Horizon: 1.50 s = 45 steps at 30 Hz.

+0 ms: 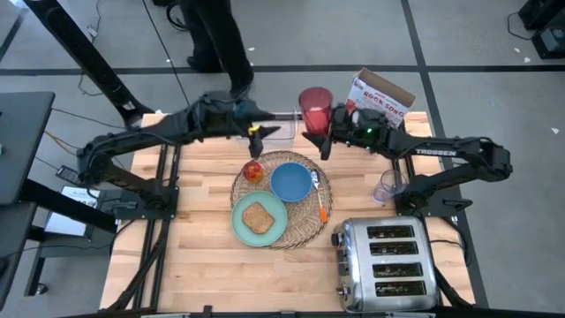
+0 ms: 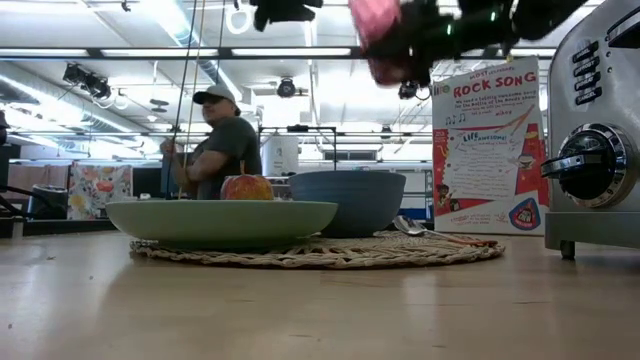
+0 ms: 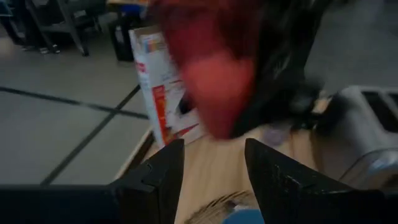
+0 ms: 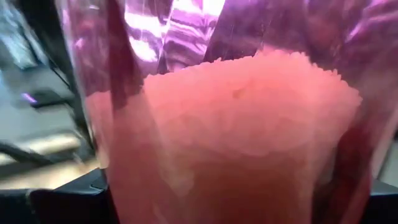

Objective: Arrange a breakfast setting
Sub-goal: Move the red cup to the top right of the table mat

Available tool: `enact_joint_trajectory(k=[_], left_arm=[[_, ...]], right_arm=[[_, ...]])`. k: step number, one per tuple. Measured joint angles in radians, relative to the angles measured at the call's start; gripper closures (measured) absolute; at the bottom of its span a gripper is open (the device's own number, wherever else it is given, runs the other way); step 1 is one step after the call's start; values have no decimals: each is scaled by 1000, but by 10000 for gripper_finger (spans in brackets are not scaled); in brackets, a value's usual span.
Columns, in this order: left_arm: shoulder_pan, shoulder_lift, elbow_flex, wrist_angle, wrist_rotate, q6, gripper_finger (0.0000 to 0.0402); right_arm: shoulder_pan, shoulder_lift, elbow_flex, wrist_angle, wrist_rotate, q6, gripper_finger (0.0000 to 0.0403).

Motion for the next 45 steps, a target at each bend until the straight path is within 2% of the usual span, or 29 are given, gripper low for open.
enact_joint_trajectory(k=[5,13,20,27,36,40,45], left_arm=[[0,-7,-111,60,3,-81,224],[-1,-32,-164,51,3,-132,224],[0,-78,-167,-51,1,-111,224],[-35,-131,-165,-107,1,-90,224],[-49,-156,-172,-197,3,-83,224],[-43,-156,-265,-89,29,-97,224],[40,-161,-431,129,118,-115,224]], right_arm=[[-22,84,-98,93,109,-35,84],[-73,251,-124,233,223,24,84],[-1,364,-122,274,485,97,84],[37,474,-134,361,660,193,84],[29,523,-145,396,775,248,84],[17,541,-176,418,781,282,84],[20,497,-207,472,725,224,84]])
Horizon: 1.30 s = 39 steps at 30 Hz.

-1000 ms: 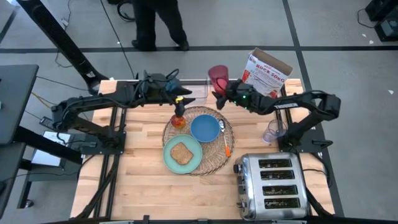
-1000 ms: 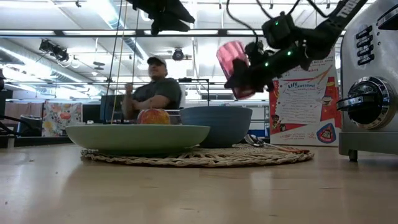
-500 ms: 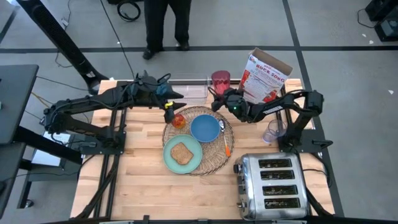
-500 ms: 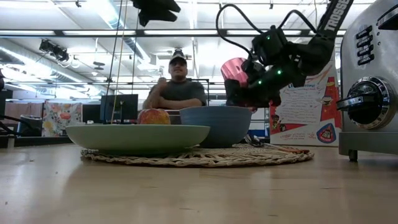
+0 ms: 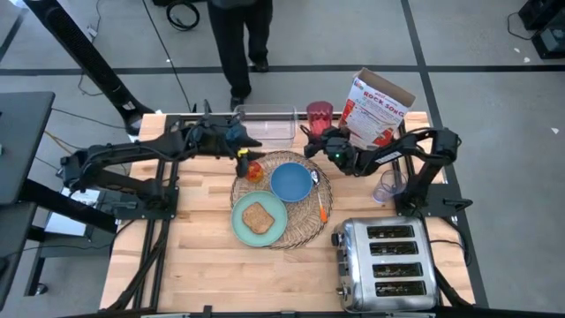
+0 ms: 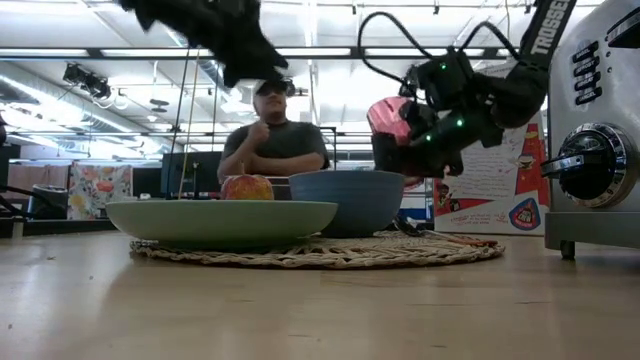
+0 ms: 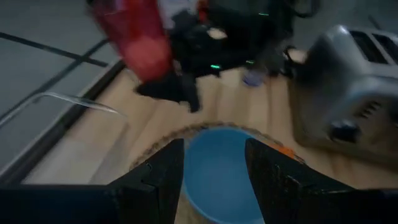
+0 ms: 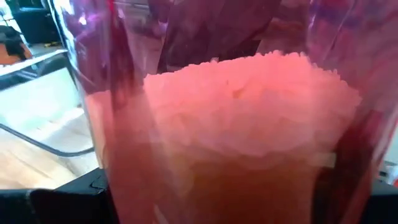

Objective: Arrange a breakfast setting
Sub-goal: Move the red cup to the top right of the table mat

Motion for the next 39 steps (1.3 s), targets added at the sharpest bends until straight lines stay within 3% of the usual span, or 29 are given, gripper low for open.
enact_joint_trajectory(k=[4,7,10,17,22,31,39], left_arm=[[95,6,-89,199,51,4,223],[170,42,-92,230,122,6,223],[232,116,-67,270,228,20,218],[295,333,53,292,410,109,179],[296,446,128,300,426,146,137],[227,499,144,429,418,289,104],[195,499,144,661,462,61,104]], right_arm=[[-38,0,-14,13,-94,6,84],[-57,1,-15,58,-219,-74,84],[-80,1,-15,61,-333,-114,84],[-84,-26,-49,74,-406,-126,84],[-86,-59,-80,58,-457,-137,84],[-57,-142,-99,63,-700,-118,84],[-33,-249,-73,73,-803,-89,84]])
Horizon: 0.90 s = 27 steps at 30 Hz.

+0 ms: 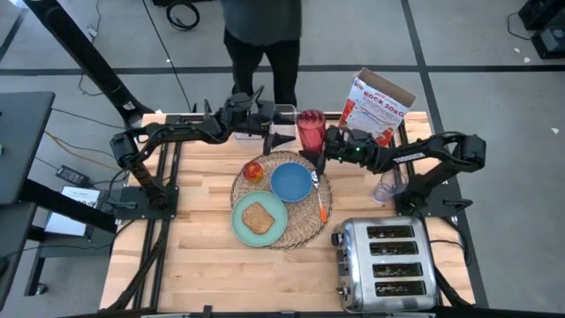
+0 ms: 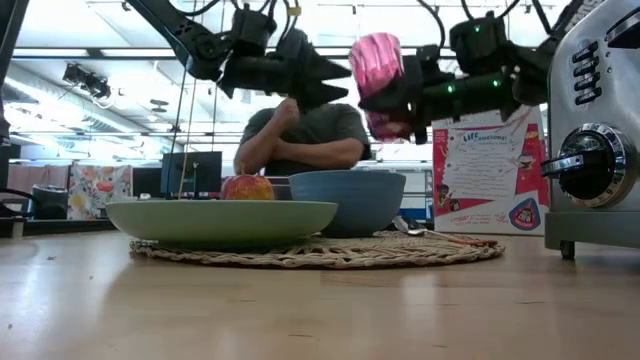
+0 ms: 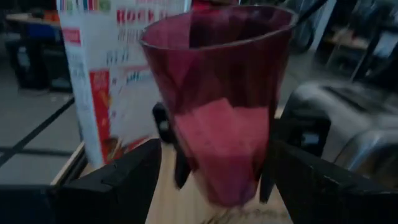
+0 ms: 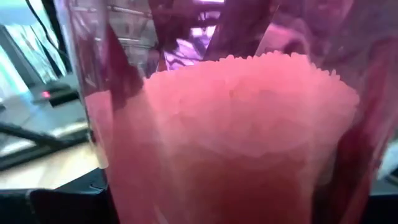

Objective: Arrange a breakfast setting
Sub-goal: Move the red cup to the top right of the table mat

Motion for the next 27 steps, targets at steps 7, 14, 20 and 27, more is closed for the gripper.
enact_joint_trajectory(k=[7,14,20,27], left_arm=[[-22,0,0,50,54,-149,93],[-31,0,0,53,54,-158,88],[-31,-14,0,150,93,-288,88],[-38,-113,0,160,77,-357,88]], right_arm=[[1,-32,61,-38,-35,-6,84],[1,-54,102,-45,-87,34,84],[8,-116,154,-174,-155,66,84],[29,-229,265,-385,-207,87,84]])
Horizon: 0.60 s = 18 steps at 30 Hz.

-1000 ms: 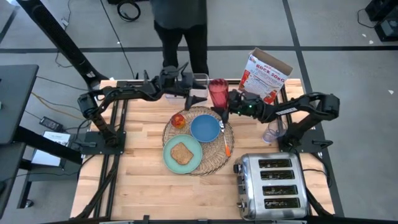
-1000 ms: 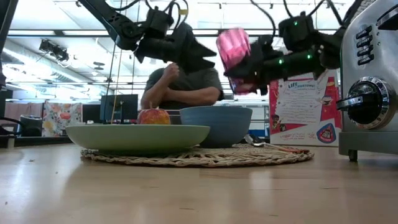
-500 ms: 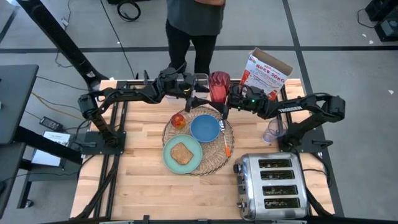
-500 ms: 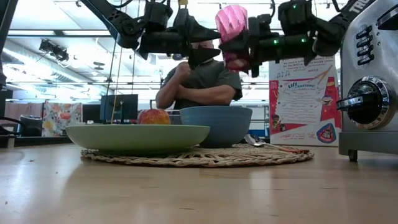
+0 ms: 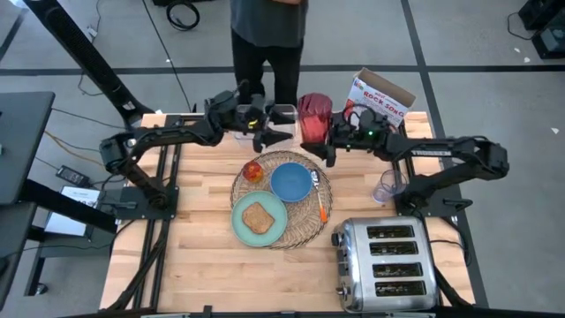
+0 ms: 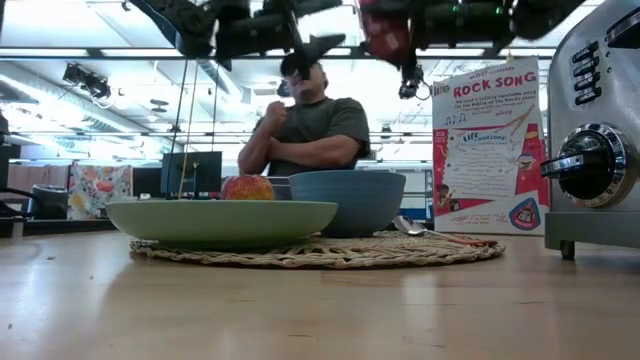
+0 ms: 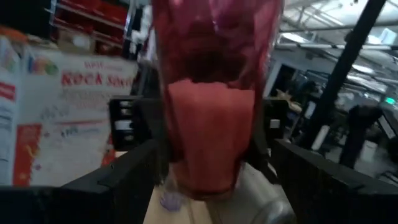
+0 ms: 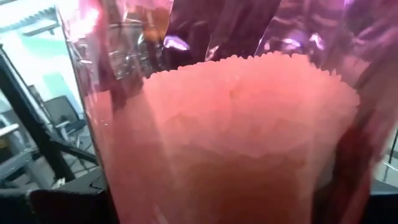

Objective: Arrange a breakfast setting
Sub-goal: Move the red cup to the top right of the table mat

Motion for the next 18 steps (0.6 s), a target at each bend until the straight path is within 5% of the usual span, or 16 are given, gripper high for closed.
enact_joint_trajectory(k=[5,9,13,18], left_arm=[[-37,-114,8,-69,-83,17,88],[-73,-218,93,-446,-222,258,88],[-130,-238,201,-695,-357,520,88],[-192,-222,246,-779,-367,675,93]], right_arm=[[21,-53,110,-391,2,-103,84],[23,-70,197,-617,-10,-127,84],[26,-55,231,-742,-70,-109,84],[36,-36,239,-728,-207,-33,84]])
